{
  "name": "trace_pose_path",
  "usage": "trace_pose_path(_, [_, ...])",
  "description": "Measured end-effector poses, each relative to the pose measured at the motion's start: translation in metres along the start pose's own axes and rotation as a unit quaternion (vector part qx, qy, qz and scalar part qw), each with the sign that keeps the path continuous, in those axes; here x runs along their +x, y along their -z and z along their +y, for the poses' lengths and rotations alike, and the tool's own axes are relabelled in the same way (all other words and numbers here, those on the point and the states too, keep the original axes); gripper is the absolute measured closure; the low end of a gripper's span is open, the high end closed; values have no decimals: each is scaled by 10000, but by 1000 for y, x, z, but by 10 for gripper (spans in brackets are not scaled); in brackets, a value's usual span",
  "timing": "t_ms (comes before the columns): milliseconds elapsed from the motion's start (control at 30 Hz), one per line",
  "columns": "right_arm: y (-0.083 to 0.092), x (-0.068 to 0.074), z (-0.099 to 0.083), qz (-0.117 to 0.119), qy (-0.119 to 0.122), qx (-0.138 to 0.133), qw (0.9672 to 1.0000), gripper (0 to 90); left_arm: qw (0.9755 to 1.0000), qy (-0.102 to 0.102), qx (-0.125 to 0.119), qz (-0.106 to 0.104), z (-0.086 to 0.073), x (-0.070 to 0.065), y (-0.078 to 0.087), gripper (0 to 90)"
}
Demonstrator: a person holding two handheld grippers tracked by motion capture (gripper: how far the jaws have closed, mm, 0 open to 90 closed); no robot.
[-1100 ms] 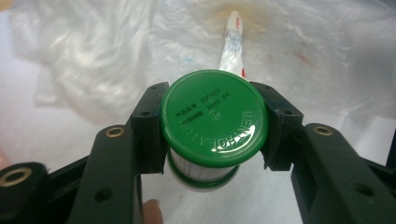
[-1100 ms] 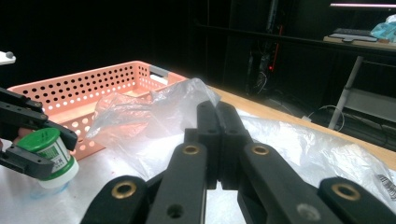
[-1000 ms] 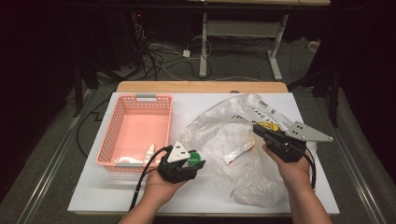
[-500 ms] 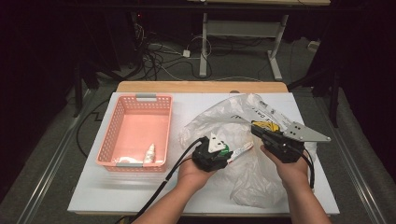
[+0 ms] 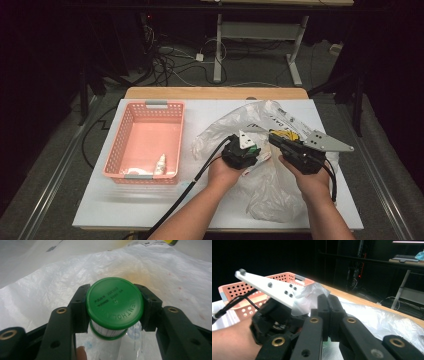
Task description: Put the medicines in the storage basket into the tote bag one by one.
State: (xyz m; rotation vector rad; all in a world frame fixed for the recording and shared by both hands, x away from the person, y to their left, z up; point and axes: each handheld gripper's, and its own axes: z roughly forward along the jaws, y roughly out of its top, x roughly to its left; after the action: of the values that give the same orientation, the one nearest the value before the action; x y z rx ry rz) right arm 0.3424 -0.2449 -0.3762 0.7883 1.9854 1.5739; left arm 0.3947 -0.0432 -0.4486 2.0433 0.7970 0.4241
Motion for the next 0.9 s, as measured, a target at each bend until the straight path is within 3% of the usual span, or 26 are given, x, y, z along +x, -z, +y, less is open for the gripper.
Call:
trace_pose_path(600, [-1, 0, -1, 23, 0, 44, 10000, 900, 9995, 238, 214, 2, -11, 5, -25, 493])
trace_pose_path(900, [-1, -1, -2, 18, -5, 34, 10000, 900, 9999, 60, 131, -37, -9, 3, -15, 408])
